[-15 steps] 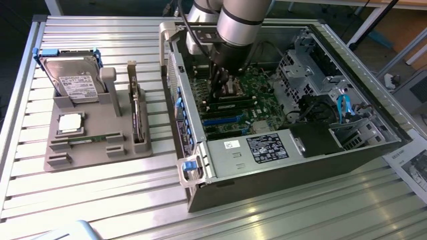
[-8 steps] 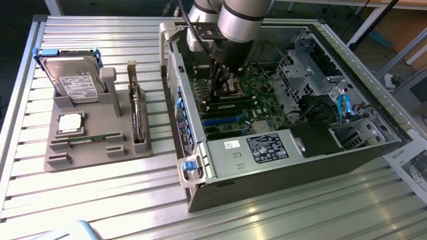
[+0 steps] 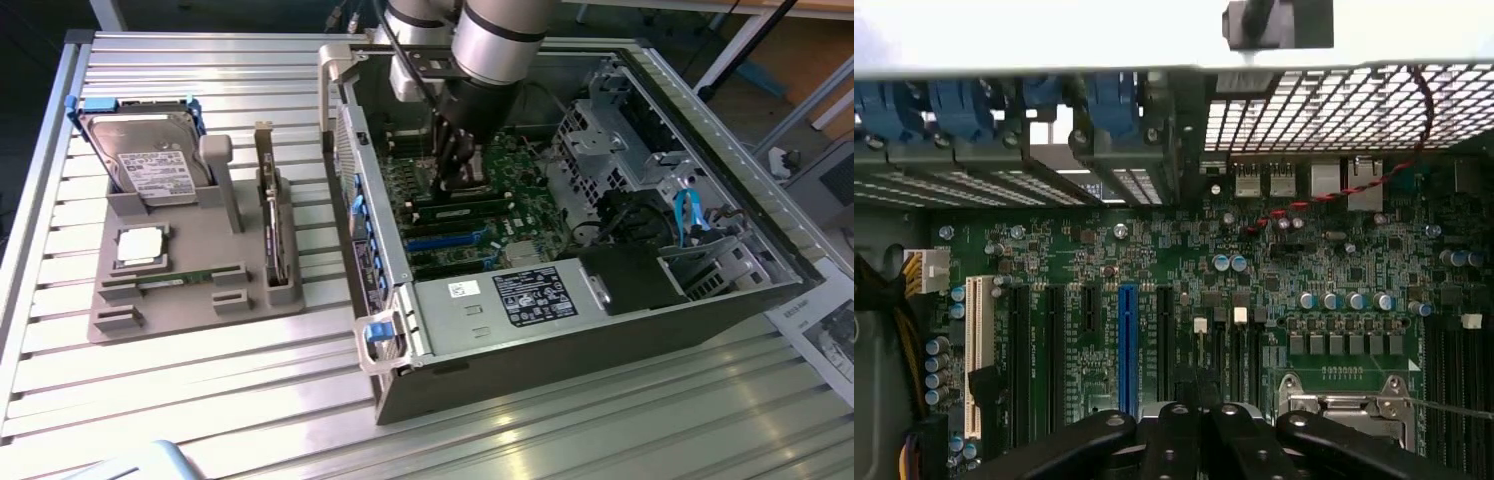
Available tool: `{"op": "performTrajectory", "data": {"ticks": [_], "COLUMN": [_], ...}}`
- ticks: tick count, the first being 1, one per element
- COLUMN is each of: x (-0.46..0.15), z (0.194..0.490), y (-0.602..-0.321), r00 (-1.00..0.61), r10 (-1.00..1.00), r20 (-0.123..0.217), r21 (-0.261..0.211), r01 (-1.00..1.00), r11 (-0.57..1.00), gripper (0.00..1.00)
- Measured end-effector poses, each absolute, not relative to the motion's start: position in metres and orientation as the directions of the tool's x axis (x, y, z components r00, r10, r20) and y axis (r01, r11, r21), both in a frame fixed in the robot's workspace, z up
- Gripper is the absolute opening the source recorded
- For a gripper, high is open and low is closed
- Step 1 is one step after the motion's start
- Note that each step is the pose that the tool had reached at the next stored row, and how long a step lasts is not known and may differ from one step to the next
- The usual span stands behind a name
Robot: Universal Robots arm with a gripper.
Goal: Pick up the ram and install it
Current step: 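Press down the ram until it locks into place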
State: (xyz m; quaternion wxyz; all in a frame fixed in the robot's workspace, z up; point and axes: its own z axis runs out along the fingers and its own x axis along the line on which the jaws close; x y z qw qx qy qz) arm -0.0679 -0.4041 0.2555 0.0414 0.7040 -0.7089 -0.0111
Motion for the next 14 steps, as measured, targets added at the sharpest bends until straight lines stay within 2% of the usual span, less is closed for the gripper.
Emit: {"op": "performTrajectory", "data": {"ticks": [14], "x": [-0.029], "z": [0.256], "y": [-0.404], "r00": [-0.005], "r10": [-0.999], "r20": [0.043], "r21": [0.081], "r01": [-0.997], "r11": [0.008], "gripper": [0.1]}}
